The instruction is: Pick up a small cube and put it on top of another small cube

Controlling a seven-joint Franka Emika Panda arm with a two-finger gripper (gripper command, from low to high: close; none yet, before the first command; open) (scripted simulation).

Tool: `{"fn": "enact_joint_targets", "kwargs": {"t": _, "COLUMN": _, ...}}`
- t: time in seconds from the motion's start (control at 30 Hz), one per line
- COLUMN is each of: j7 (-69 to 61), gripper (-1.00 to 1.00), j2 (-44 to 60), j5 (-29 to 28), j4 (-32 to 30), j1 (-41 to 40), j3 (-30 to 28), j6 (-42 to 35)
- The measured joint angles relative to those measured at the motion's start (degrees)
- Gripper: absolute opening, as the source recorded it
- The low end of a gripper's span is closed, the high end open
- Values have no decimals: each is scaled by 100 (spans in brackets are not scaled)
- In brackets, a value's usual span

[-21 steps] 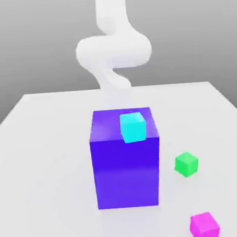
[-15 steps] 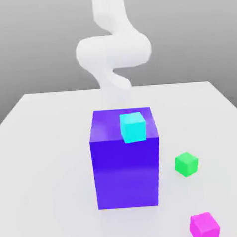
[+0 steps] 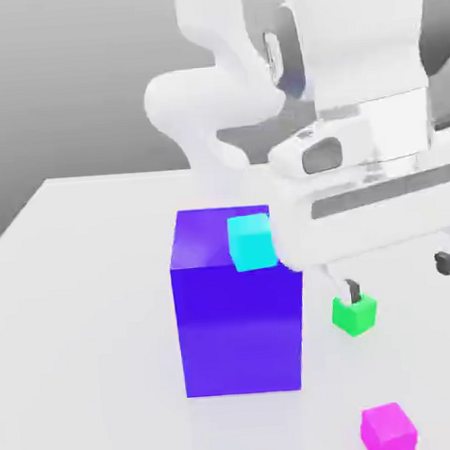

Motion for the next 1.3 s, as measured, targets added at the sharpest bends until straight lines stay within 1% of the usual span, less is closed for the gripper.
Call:
{"fn": "enact_joint_targets", "kwargs": {"t": 0.13, "j7": 372, "gripper": 0, "j2": 782, "j5": -399, "j4": -48, "j1": 194, "j3": -19, "j6": 301}}
{"fn": "enact_joint_targets", "kwargs": {"t": 0.27, "j7": 806, "gripper": 0, "j2": 1546, "j5": -897, "j4": -67, "j1": 479, "j3": -157, "j6": 638}}
{"fn": "enact_joint_targets", "kwargs": {"t": 0.4, "j7": 866, "gripper": 0, "j2": 2382, "j5": -963, "j4": 85, "j1": 565, "j3": -223, "j6": 1258}}
{"fn": "enact_joint_targets", "kwargs": {"t": 0.43, "j7": 866, "gripper": -100, "j2": 2494, "j5": -962, "j4": 107, "j1": 564, "j3": -222, "j6": 1346}}
{"fn": "enact_joint_targets", "kwargs": {"t": 0.63, "j7": 871, "gripper": -100, "j2": 2550, "j5": -968, "j4": 118, "j1": 562, "j3": -219, "j6": 1392}}
{"fn": "enact_joint_targets", "kwargs": {"t": 0.83, "j7": 729, "gripper": -100, "j2": 1564, "j5": -933, "j4": -150, "j1": 526, "j3": -142, "j6": 664}}
{"fn": "enact_joint_targets", "kwargs": {"t": 1.0, "j7": -863, "gripper": -100, "j2": 738, "j5": -572, "j4": -980, "j1": 395, "j3": 457, "j6": 594}}
{"fn": "enact_joint_targets", "kwargs": {"t": 1.1, "j7": -1925, "gripper": -100, "j2": 217, "j5": -299, "j4": -1505, "j1": 460, "j3": 732, "j6": 580}}
{"fn": "enact_joint_targets", "kwargs": {"t": 1.17, "j7": -2626, "gripper": -100, "j2": -144, "j5": -130, "j4": -1855, "j1": 632, "j3": 842, "j6": 571}}
{"fn": "enact_joint_targets", "kwargs": {"t": 1.3, "j7": -3922, "gripper": -100, "j2": -881, "j5": 63, "j4": -2561, "j1": 1043, "j3": 858, "j6": 565}}
